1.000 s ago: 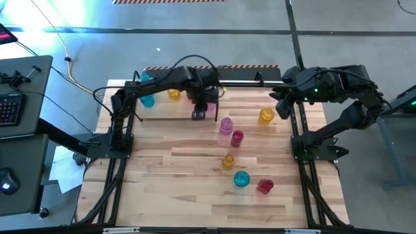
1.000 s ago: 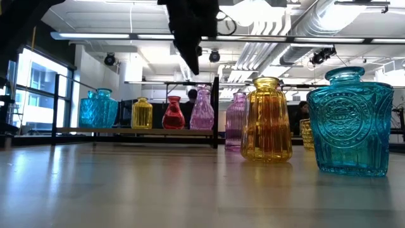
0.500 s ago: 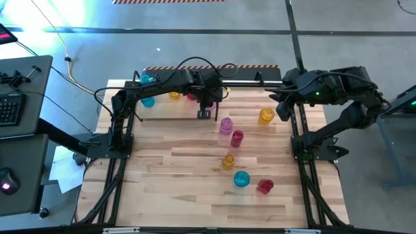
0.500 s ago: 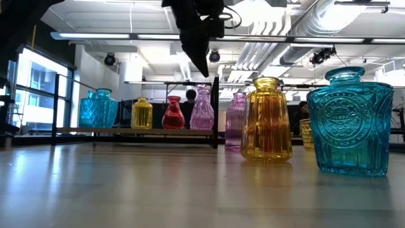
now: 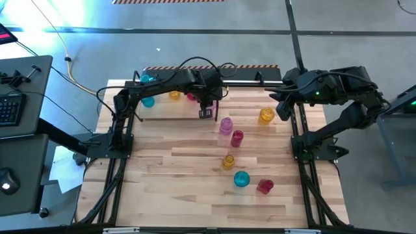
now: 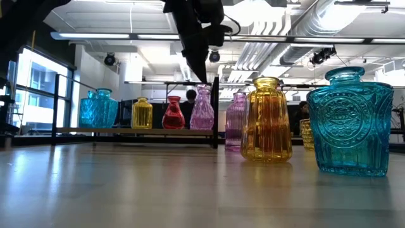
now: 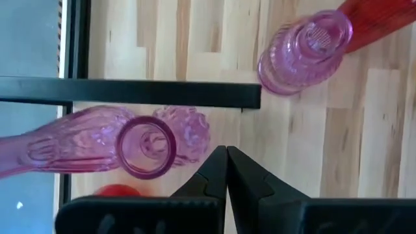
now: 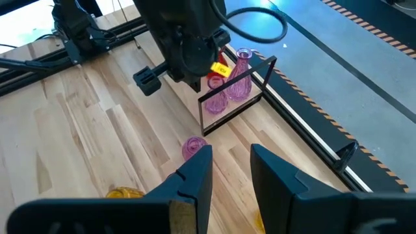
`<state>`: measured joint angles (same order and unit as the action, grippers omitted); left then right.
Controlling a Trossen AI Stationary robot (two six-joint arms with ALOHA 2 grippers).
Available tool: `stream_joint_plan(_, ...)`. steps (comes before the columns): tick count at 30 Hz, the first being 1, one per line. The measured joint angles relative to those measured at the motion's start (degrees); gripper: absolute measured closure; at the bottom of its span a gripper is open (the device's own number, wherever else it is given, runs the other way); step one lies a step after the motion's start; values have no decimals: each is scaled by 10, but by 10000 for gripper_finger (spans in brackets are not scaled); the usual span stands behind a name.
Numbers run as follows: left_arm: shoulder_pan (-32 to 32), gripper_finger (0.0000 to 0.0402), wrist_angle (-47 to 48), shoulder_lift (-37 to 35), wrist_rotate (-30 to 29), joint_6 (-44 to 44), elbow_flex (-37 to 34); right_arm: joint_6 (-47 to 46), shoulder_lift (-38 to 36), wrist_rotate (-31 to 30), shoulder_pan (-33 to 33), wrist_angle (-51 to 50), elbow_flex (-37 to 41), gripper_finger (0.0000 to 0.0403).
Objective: Sort vases onto shelf
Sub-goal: Put the bottom purple vase on the shelf aligned with the other purple vase
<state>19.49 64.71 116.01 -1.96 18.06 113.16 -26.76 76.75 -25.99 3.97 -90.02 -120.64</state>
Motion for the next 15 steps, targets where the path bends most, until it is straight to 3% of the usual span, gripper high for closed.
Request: stream_joint_plan(15,-4,401,-24,30,-1,-19,0,-2,0,0,0,0,0,316)
